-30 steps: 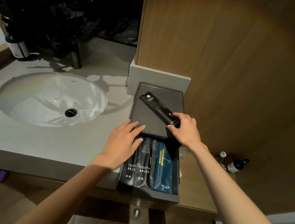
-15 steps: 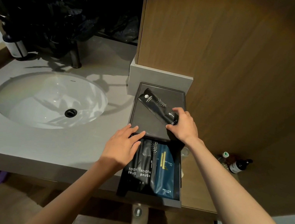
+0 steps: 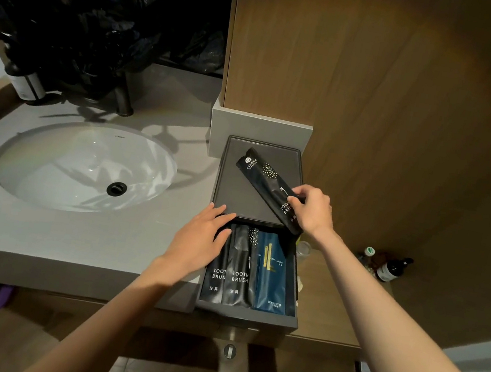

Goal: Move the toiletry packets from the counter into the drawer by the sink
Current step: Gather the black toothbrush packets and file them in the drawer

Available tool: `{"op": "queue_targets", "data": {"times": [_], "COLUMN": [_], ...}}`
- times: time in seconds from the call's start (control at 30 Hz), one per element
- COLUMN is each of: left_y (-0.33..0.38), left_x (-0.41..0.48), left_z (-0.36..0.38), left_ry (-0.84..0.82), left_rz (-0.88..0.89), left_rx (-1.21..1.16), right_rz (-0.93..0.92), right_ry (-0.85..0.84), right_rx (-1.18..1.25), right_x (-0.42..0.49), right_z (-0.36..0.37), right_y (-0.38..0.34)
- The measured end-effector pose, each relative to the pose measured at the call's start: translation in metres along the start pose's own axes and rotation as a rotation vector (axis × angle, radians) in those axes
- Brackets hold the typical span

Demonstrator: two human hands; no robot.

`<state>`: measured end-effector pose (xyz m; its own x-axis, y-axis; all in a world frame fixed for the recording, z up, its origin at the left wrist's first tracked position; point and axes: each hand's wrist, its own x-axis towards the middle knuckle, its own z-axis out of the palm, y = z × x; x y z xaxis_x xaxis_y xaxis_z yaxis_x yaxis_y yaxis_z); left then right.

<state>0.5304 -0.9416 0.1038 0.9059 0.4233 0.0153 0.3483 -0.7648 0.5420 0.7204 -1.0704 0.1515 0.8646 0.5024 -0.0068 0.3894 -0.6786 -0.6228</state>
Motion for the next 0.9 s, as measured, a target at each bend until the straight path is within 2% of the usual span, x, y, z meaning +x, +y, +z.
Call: {"op": "queue_targets", "data": {"times": [0.13, 0.3, 0.47, 0.63, 0.77, 0.9], "left_y": [0.007, 0.017, 0.018, 0.023, 0.027, 0.026], "left_x": [-0.012, -0.038, -0.055, -0.049, -0.039, -0.035], "left_z": [0.001, 0.009, 0.021, 0.032, 0.036, 0.036], "left_ry": [0.033, 0.098, 0.016, -0.075, -0.088, -0.09], "left_rz": [0.009, 0.089, 0.139, 0.168, 0.171, 0.181], "left_rx": [-0.041, -0.037, 0.02, 0.198, 0.304, 0.361], "right_rz": [0.037, 0.077, 0.14, 0.215, 0.271, 0.363], "right_ry": [0.055, 0.017, -0.084, -0.182, -0.2, -0.207], "right_rx": [0.136, 0.279, 0.334, 0.332, 0.311, 0.407], "right_x": [-0.019, -0.065, -0.122, -0.165, -0.179, -0.179], "right_z": [-0.012, -0.031, -0.041, -0.041, -0.041, -0.043], "right_y": [0.002, 0.012, 0.031, 0.045, 0.057, 0.06]}}
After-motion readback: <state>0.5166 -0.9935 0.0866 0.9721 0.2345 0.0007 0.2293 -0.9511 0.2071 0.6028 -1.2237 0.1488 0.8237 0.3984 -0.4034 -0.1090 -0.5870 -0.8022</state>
